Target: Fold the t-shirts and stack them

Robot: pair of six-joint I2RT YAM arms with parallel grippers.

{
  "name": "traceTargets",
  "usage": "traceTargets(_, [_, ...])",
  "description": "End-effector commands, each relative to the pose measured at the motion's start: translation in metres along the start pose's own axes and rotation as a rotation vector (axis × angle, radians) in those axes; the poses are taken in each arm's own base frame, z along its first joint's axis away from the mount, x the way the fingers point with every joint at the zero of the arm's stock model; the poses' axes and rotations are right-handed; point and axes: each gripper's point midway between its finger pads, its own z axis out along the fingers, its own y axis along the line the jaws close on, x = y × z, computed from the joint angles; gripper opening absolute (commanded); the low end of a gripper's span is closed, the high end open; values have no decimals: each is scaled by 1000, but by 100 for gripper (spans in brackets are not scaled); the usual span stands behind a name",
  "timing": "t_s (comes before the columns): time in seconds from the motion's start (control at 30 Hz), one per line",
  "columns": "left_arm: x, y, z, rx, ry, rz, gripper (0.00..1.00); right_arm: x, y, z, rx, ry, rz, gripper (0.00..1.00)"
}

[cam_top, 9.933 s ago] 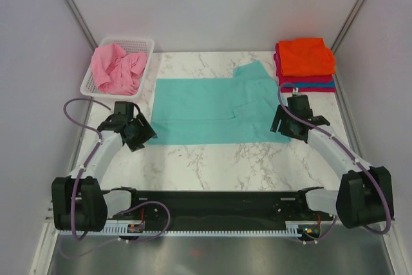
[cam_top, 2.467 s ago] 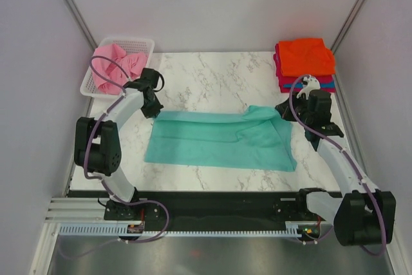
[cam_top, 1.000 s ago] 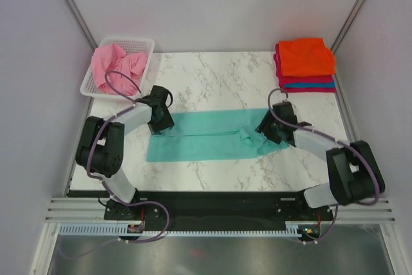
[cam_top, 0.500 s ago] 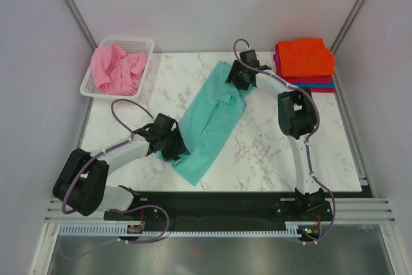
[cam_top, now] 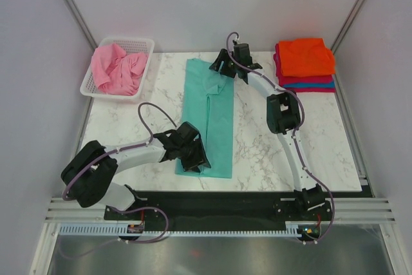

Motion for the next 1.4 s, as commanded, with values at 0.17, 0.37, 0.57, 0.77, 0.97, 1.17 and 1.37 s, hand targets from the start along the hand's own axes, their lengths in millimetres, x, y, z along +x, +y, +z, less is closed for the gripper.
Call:
traceTargets(0.17, [2,-68,-53,111,-73,62,58,-20,50,-15,-226,-19,-169,84])
traceTargets(0.37, [-37,-66,-122,60,-330,163,64,-75,99,-97,-204,-149,-306,98])
traceTargets(0.57, [-55,-3,-141,-52,-439,63,66,-76,101,-227,7,-231,-235,98])
traceTargets(0.77, [-59,53,-124,-108,-468,-37,63,78,49,-315,101,-65,-80,96])
traceTargets(0.97, [-56,76,-94,-161,-442,-56,61,222,25,-347,111,100,39,86])
traceTargets(1.17, [-52,93,-76,-209,-424,-54,63,295,20,-349,86,186,39,78])
traceTargets(1.37, [-46,97,-63,-192,-392,-43,64,326,22,-342,100,246,7,71])
